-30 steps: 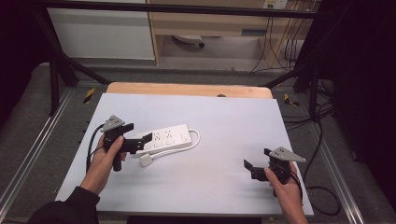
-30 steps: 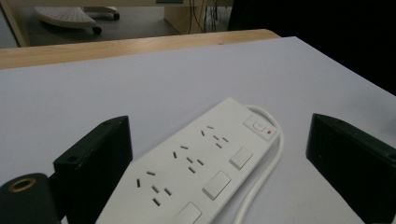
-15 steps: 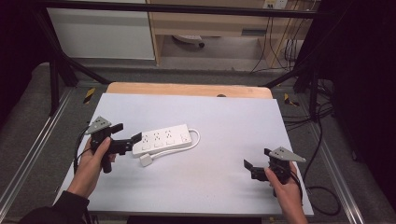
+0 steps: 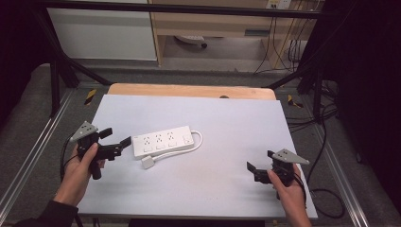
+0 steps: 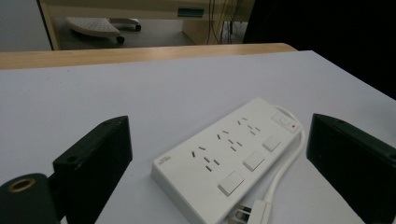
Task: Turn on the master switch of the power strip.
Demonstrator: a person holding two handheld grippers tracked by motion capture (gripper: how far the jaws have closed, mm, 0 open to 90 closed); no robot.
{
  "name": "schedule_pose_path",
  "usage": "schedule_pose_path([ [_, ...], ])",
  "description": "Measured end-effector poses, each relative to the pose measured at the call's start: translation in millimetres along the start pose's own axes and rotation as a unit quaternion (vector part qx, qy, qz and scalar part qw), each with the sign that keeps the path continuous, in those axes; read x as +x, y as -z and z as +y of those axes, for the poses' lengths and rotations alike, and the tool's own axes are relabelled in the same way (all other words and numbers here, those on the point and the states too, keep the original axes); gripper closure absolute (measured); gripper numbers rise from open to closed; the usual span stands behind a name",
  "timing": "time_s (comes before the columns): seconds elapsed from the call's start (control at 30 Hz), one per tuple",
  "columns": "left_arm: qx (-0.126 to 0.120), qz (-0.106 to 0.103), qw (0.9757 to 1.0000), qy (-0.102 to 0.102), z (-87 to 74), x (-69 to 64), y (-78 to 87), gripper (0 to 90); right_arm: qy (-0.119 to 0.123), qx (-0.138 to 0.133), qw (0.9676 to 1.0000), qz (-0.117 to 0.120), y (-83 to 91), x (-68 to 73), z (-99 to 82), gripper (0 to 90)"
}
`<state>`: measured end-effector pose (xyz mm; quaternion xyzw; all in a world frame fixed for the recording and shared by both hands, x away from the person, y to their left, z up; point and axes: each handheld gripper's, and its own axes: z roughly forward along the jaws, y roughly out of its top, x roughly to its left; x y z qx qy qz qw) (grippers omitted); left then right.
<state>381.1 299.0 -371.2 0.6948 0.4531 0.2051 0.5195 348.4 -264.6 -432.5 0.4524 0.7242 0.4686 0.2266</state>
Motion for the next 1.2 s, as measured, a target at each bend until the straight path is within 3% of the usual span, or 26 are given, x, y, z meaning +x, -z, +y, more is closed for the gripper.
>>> schedule_pose_path([
  [0.27, 0.003, 0.005, 1.0, 0.002, -12.5, 3.5, 9.3, 6.6, 0.001, 0.001, 1.0, 0.0, 0.0, 0.1, -0.1, 2.5],
  [0.57, 0.007, 0.019, 0.9997, 0.017, -45.3, 9.3, 23.0, 6.8, 0.003, 0.007, 1.0, -0.003, -1.2, 0.1, -1.0, 2.7],
  [0.73, 0.015, 0.034, 0.9993, 0.01, -64.6, 10.4, 24.3, 7.6, 0.001, 0.014, 0.9999, -0.008, -2.9, -0.5, -2.3, 2.7],
  [0.83, 0.032, 0.043, 0.9985, -0.005, -73.8, 7.7, 23.6, 8.6, 0.002, 0.023, 0.9997, -0.011, -4.9, -1.2, -3.5, 2.7],
  [1.07, 0.058, 0.034, 0.9976, -0.018, -85.3, -1.5, 17.4, 8.9, 0.008, 0.074, 0.9963, -0.041, -17.3, -3.8, -11.0, 3.1],
  [1.2, 0.055, 0.033, 0.9977, -0.023, -83.3, -5.5, 14.7, 8.8, 0.009, 0.131, 0.9888, -0.071, -30.9, -7.3, -18.0, 2.5],
])
